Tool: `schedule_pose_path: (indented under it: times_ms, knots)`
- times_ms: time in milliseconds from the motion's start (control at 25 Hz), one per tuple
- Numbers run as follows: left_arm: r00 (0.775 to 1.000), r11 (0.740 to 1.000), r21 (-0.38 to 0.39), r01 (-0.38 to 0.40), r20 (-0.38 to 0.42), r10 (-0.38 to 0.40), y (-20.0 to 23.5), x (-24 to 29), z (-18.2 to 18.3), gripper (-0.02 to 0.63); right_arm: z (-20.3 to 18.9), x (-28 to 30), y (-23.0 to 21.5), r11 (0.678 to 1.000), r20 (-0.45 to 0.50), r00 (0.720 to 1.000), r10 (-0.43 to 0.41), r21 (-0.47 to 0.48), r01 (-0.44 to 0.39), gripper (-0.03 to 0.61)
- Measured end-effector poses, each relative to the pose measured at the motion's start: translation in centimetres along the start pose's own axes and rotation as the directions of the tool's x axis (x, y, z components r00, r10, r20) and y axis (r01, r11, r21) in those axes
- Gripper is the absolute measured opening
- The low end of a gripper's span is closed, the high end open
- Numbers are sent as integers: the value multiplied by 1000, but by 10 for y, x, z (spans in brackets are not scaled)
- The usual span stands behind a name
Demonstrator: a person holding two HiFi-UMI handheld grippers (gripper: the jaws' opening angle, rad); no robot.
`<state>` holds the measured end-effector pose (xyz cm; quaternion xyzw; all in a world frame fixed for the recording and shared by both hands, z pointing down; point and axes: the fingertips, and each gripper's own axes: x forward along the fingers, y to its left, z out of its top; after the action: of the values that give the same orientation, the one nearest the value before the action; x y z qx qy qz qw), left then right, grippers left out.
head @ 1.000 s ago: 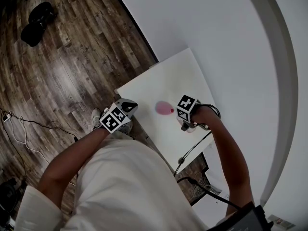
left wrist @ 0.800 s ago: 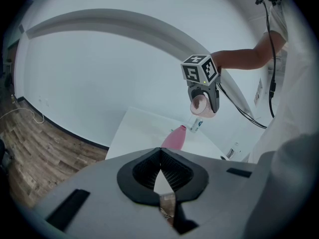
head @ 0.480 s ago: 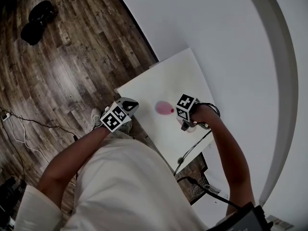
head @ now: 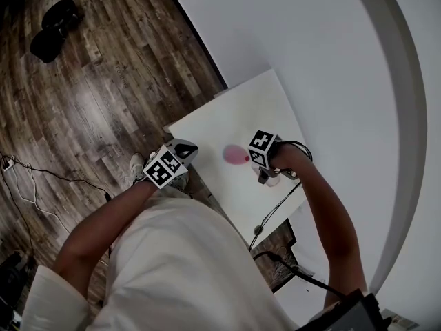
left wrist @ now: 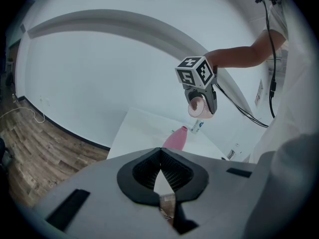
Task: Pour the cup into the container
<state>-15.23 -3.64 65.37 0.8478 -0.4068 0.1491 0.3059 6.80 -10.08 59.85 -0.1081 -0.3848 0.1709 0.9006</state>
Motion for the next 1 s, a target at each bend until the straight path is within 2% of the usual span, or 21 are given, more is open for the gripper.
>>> schedule_pose_path:
  times_ms: [640, 840, 1000]
  knots:
    - [1000, 1000, -18, -9, -13, 9, 3, -8, -8, 11, 20, 13, -14, 1000, -173, 985, -7, -24, 2, 366]
    - [1000, 1000, 3, -4, -13, 4, 0, -7, -14, 11, 33, 22, -14, 1000, -114, 993, 11, -6, -12, 367]
    - [999, 999, 43, 7, -47, -5, 3, 3, -15, 11, 46, 34, -20, 999, 30, 999, 32, 2, -32, 366]
